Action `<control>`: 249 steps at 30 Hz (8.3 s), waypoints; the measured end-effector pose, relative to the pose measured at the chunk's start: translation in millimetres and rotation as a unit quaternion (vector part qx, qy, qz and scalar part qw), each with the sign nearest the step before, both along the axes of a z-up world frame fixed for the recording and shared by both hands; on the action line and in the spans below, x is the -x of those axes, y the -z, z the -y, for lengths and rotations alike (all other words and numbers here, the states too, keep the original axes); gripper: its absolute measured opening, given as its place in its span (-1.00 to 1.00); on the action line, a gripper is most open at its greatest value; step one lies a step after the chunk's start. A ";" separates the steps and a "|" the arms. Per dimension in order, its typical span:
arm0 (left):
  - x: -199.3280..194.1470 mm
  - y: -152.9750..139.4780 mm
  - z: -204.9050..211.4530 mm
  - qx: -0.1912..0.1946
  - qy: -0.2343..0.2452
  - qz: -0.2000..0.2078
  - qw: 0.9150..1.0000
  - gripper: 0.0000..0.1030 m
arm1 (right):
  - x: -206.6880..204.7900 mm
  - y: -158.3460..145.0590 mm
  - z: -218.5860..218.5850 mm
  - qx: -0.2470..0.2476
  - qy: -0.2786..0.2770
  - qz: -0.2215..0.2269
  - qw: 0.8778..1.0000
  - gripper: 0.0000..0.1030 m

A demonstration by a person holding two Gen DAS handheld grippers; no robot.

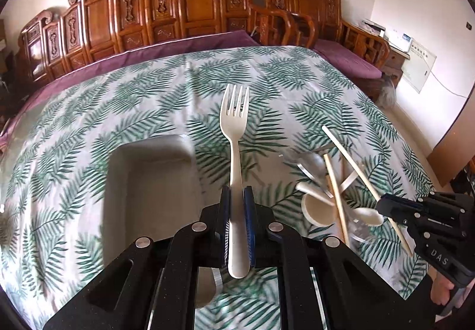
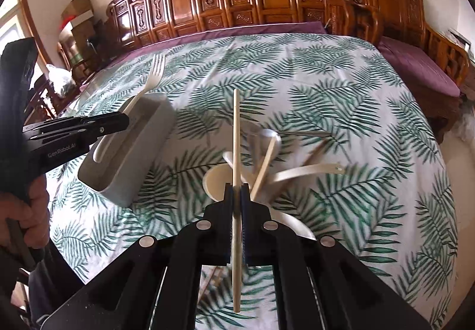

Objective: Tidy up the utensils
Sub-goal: 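Lower the fork into the grey tray and open the left tool, then lower the chopstick into the grey tray and open the right tool, then grasp another wooden chopstick from the cluster with the right tool, then grasp a wooden chopstick from the cluster with the left tool, then carry the chopstick into the tray and open the left tool while the right tool carries its chopstick over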

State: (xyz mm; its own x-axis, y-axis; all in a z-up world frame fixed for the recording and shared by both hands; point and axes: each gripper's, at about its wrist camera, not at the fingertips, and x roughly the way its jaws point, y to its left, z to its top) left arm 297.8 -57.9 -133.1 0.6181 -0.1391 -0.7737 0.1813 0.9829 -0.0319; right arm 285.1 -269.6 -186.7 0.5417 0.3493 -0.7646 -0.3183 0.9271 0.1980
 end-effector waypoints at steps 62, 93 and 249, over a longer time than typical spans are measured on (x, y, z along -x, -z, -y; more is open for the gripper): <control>60.0 -10.9 -160.2 0.020 -0.055 0.021 0.998 -0.74 | -54.8 3.5 -205.5 -0.011 -0.073 -0.041 0.996 -0.83; 85.6 -1.0 -9.2 0.015 0.064 0.030 0.997 -0.41 | 15.1 41.5 -7.5 0.018 -0.023 -0.044 0.999 -0.60; 3.6 32.0 -101.3 0.030 -0.033 -0.019 0.999 -0.90 | -7.4 -14.4 -132.4 0.016 -0.087 -0.018 0.996 -0.88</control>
